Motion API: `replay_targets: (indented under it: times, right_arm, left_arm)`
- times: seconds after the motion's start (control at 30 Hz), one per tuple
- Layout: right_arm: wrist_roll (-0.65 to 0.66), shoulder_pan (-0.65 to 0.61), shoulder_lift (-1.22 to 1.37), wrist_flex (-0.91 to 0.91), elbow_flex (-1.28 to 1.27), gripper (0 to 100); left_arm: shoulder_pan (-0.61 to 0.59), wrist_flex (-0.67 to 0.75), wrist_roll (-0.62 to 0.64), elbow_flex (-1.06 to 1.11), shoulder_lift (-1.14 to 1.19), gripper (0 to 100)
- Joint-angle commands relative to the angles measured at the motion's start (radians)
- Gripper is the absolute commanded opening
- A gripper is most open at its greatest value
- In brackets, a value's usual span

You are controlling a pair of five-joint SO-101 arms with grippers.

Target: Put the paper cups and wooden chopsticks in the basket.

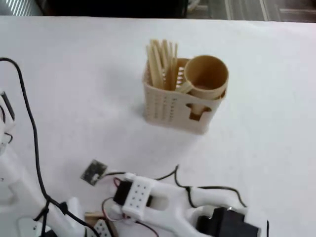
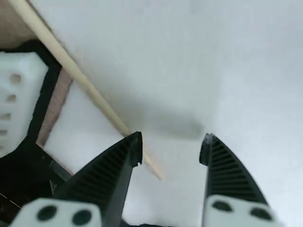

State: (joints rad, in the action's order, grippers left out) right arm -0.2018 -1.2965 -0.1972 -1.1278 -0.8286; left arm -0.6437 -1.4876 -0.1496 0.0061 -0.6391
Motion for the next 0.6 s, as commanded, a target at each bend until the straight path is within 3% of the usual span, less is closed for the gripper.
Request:
replay_targets:
  times: [0.0,0.37,0.57]
  right_arm:
    - [-0.014,0.022,0.001,-0.007,0.003,20.1]
    - [-0.009,-0.099,0.001,-0.016,-0.002,20.1]
    - [-0.006,-0.097,-0.001,-0.031,0.000,20.4]
  left_arm:
    - [-0.005,0.021,-0.008,-0.006,-0.019,4]
    - [-0.005,0.021,-0.009,-0.006,-0.018,4]
    - [-0.005,0.021,-0.009,-0.003,-0.018,4]
